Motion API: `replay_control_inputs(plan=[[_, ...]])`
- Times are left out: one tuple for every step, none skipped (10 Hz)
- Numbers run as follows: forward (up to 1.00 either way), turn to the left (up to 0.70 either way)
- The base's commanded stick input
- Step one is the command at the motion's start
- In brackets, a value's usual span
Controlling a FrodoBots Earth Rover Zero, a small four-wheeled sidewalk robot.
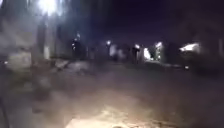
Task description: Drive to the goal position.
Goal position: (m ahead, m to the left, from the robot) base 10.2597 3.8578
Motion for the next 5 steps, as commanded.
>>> replay_control_inputs(plan=[[0.70,0.00],[0.70,0.00],[0.70,0.00],[0.70,0.00],[0.70,0.00]])
